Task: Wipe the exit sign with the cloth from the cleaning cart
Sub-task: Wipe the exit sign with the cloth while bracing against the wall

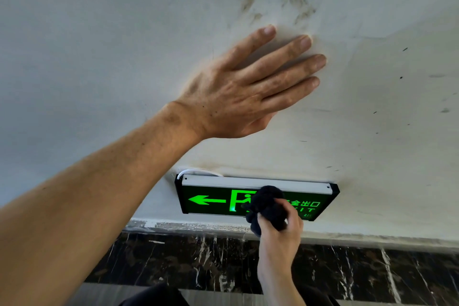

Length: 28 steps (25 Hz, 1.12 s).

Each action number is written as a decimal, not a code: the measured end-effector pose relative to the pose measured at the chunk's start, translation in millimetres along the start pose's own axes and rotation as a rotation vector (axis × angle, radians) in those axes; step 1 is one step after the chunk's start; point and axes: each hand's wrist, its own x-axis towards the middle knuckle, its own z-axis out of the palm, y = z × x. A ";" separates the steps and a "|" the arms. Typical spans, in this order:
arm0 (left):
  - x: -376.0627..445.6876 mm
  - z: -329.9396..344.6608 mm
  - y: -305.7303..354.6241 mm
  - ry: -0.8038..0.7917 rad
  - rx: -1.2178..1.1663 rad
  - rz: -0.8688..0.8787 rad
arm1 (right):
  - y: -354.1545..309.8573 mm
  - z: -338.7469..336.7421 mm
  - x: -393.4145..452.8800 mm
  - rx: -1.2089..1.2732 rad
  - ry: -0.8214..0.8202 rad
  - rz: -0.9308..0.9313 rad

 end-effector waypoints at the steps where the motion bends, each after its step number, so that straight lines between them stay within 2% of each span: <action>1: -0.2 -0.1 -0.3 -0.003 0.000 -0.001 | 1.5 6.5 -4.1 -0.025 -0.012 -0.002; 8: -1.1 1.7 0.1 0.002 0.012 0.005 | 12.0 54.5 -36.3 -0.167 -0.130 -0.069; 17: -1.3 3.9 0.4 0.019 0.008 0.000 | 15.9 103.3 -69.1 -0.213 -0.221 -0.104; 28: -2.1 2.3 0.6 0.014 0.015 0.002 | 34.8 110.7 -74.7 -0.354 -0.235 -0.164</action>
